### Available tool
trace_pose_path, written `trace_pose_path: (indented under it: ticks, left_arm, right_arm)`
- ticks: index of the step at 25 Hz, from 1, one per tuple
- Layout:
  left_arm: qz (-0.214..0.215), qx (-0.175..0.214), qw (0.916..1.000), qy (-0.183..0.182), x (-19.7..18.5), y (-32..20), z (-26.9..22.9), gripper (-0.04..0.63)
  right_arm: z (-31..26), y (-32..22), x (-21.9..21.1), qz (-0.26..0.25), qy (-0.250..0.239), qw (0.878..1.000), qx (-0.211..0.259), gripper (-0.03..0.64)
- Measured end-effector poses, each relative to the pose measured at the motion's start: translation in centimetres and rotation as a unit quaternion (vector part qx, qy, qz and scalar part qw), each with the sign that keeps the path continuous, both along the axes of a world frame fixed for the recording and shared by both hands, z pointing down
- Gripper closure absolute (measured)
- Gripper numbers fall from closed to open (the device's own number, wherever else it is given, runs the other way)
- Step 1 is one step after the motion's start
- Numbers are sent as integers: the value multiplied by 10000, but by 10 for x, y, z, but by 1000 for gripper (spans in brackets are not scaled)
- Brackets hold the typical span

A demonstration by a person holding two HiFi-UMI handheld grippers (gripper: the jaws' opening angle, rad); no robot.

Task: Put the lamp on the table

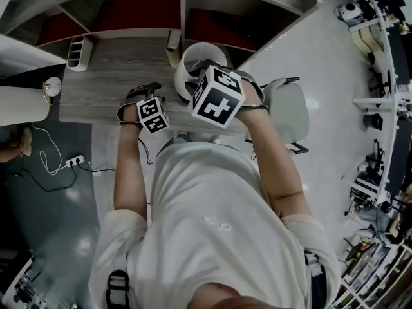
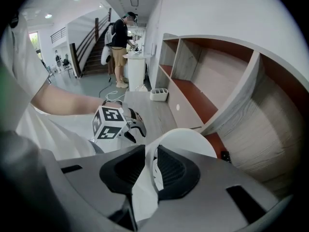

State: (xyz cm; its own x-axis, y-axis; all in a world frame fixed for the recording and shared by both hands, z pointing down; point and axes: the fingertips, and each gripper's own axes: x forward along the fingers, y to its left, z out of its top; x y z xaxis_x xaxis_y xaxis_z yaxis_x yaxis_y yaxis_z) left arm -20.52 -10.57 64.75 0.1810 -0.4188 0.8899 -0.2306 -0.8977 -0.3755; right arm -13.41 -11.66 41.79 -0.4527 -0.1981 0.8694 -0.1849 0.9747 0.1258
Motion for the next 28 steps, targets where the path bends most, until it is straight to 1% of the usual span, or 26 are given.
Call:
trace_pose_path:
  ticks: [3,10,13,17,19,20,21,24,26,28]
  left_arm:
    - [31,13,10000,-8,1,4,-2,394]
    - [92,11,10000,-35,5,12,-4,394]
    - [122,12,9999,-52,7,14,-5,394]
    - [118,12,9999,-38,6,13,-5,394]
    - [94,11,9999,-38,4,12,-6,394]
    - [86,15,10000,-44,3,13,-6,394]
    - [83,17,10000,-52,3,13,-7,394]
    - [69,-7,9999,-104,0,15,-6,394]
    - [40,-17,9999,-104,-2,15,-7,394]
    - [-34,-7,10000,48,1,13,-13,394]
  right_arm:
    - [3,9,-5,-111,62,9999,49,509]
    - [6,28,-9,-263,102,9996,35,465]
    - [7,33,-9,-302,108,9995,43,439]
    - [8,38,-10,-358,73,9993,68,382]
    - [7,39,-11,-336,-18,9994,73,362]
    - [5,39,-12,-312,-77,9994,85,337]
    - [3,39,-11,-297,-130,9994,98,331]
    - [-5,39,-10,-302,-298,9990,128,330]
    - [-12,35,-7,-232,-520,9983,147,330]
    - [-21,29,-2,-85,-815,9965,161,331]
